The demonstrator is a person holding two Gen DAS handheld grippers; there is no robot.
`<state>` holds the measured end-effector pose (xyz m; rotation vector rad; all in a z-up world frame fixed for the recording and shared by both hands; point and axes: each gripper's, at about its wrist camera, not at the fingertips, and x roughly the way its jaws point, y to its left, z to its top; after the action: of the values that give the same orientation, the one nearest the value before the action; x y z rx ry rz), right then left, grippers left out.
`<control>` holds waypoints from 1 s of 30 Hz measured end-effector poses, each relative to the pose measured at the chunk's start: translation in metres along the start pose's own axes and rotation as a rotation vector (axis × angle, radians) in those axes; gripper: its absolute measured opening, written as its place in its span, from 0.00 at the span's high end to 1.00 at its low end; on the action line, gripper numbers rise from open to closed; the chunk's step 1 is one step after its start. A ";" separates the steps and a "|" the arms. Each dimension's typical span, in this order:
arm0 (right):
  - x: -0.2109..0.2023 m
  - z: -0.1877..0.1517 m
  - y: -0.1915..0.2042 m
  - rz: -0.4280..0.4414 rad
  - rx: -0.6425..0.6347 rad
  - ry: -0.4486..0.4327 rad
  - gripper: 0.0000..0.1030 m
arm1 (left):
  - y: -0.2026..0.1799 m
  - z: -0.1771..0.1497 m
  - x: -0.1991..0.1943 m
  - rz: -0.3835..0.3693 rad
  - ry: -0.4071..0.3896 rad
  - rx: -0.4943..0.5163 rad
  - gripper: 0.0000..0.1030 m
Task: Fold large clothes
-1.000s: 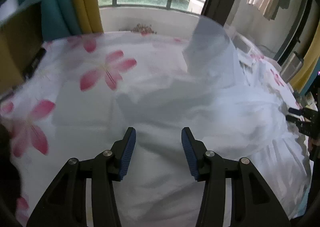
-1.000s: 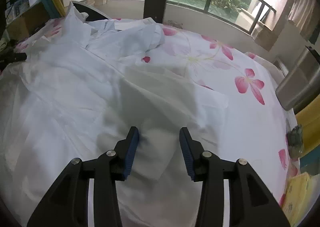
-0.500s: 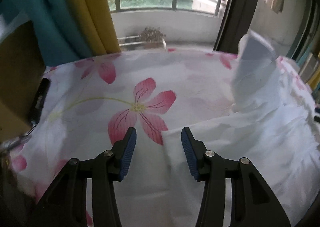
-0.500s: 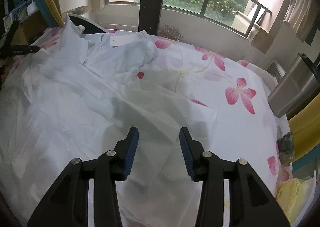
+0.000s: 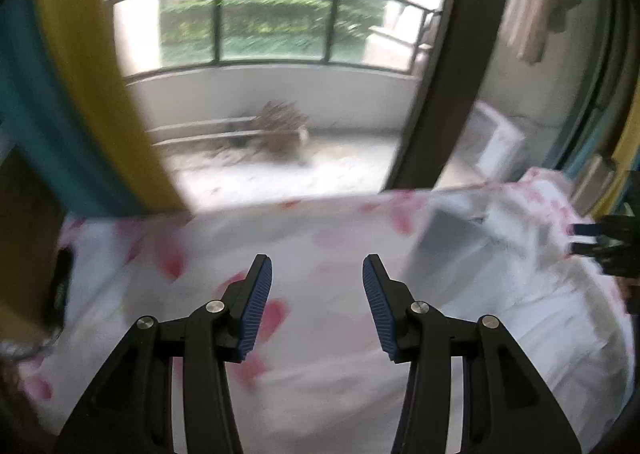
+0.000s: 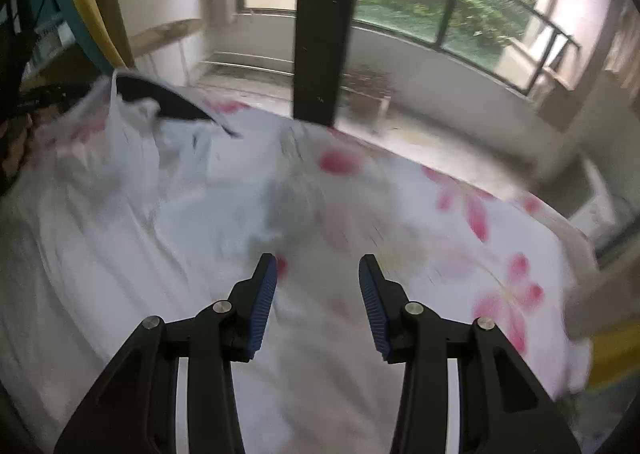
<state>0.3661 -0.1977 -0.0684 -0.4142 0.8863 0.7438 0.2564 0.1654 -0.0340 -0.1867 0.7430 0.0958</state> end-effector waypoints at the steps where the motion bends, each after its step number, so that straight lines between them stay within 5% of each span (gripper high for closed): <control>1: 0.007 0.008 -0.002 0.015 0.002 -0.002 0.59 | -0.011 0.008 0.002 -0.023 -0.013 0.010 0.51; 8: 0.040 0.041 -0.013 0.076 0.061 -0.044 0.58 | -0.053 0.044 0.020 -0.077 -0.070 0.063 0.51; 11: 0.044 0.049 -0.018 0.062 0.080 -0.059 0.58 | -0.052 0.048 0.044 -0.060 -0.031 0.038 0.51; 22: 0.051 0.041 -0.030 0.023 0.124 -0.033 0.57 | -0.026 0.001 0.044 -0.089 0.088 0.039 0.51; 30: 0.048 0.049 -0.017 0.101 0.072 -0.030 0.57 | -0.022 -0.029 0.036 -0.079 0.157 0.095 0.51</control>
<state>0.4247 -0.1601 -0.0787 -0.2948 0.9080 0.8065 0.2672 0.1386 -0.0762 -0.1331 0.8939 -0.0295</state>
